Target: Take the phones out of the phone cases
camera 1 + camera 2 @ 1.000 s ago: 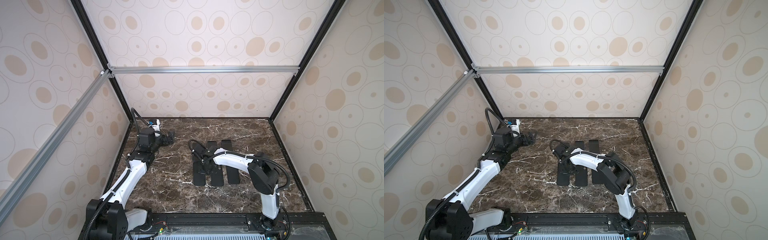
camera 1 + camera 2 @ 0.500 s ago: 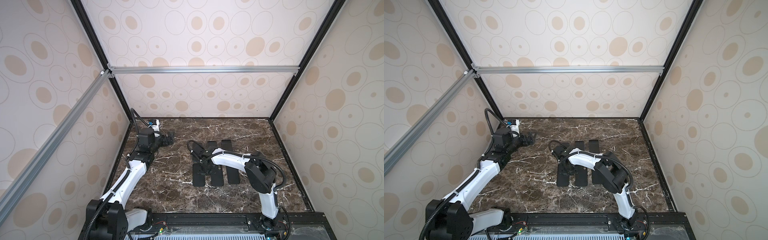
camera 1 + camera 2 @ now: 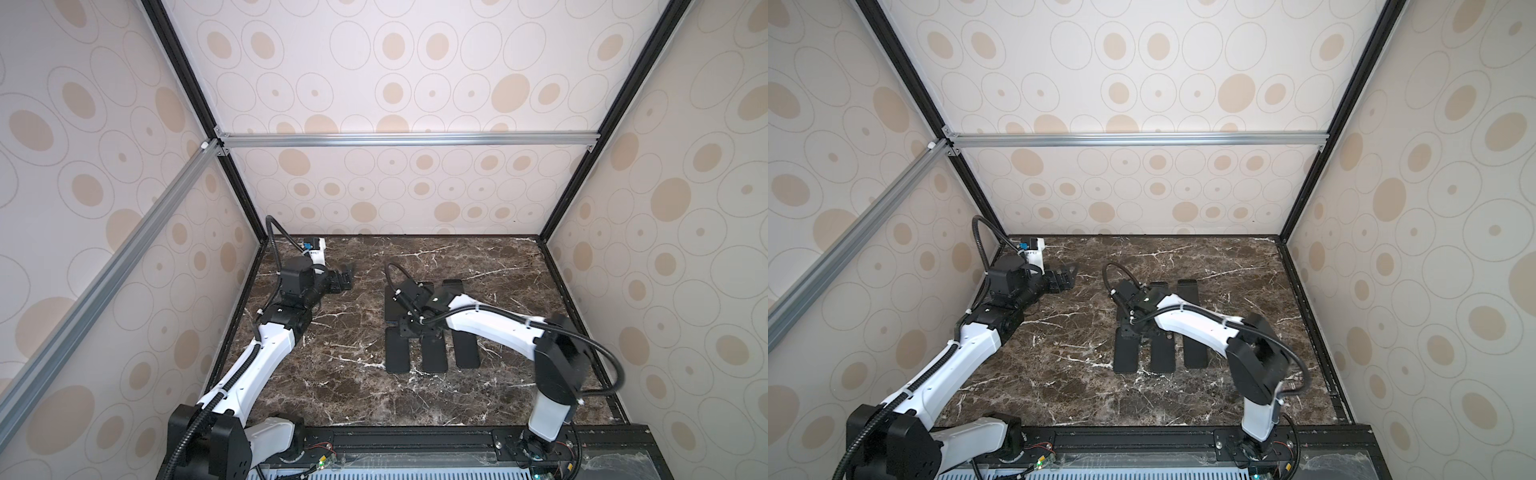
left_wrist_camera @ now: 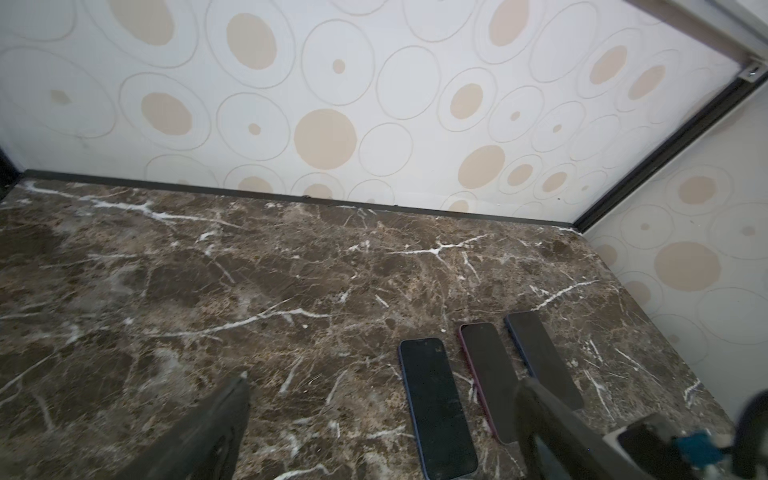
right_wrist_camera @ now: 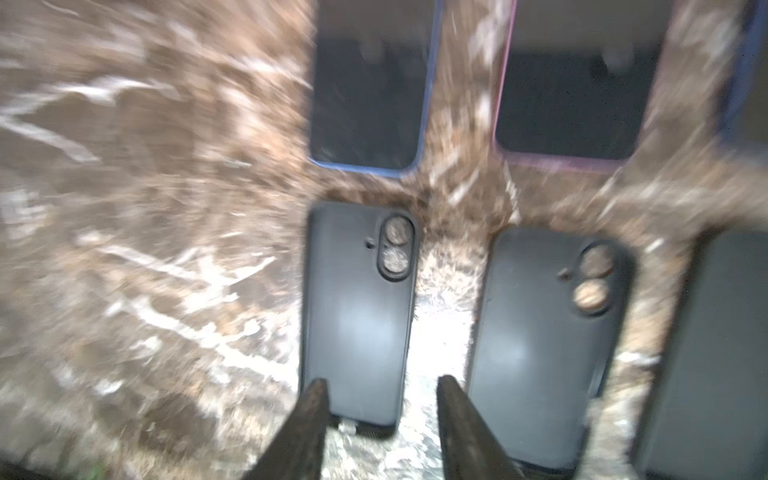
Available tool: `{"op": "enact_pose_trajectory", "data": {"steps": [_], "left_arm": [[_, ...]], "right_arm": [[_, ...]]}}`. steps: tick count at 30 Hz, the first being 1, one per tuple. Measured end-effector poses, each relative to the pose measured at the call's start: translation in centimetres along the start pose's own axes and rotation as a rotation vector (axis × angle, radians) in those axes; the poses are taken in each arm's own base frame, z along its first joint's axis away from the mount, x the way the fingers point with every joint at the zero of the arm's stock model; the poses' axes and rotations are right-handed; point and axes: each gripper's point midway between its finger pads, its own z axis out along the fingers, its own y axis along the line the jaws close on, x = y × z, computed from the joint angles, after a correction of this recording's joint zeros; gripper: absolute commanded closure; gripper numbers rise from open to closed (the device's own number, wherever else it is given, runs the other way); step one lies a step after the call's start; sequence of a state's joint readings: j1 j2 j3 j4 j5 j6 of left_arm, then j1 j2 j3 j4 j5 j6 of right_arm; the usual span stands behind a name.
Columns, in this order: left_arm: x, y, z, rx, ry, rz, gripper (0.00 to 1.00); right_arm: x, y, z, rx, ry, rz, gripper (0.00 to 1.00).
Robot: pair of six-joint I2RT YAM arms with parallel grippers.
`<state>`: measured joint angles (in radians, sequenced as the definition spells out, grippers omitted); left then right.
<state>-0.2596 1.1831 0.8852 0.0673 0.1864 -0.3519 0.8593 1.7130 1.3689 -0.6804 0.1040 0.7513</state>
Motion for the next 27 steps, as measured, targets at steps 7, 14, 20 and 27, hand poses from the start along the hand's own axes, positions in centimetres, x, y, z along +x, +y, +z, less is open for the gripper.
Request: {"op": "enact_pose_trajectory", "data": {"steps": [7,14,20,27], "left_arm": [[1.5,-1.5,0.3,-0.037,-0.136,0.062,0.01],[5.2,4.7,0.8,-0.273,-0.173,0.182,0.01],[6.3,9.8,-0.4,-0.503,-0.189,0.235,0.01],[8.5,11.7,-0.4,-0.580,-0.162,0.289,0.01]], "right_arm": [[-5.6,-11.5,-4.5,0.048,-0.335,0.127,0.01],[-6.4,-21.7,-6.4,0.333,-0.556,0.081,0.00],[-8.4,-28.9,-7.5,0.522,-0.618,0.073,0.00],[-5.8,-31.1,-2.5,0.546,-0.536,-0.068,0.00]]}}
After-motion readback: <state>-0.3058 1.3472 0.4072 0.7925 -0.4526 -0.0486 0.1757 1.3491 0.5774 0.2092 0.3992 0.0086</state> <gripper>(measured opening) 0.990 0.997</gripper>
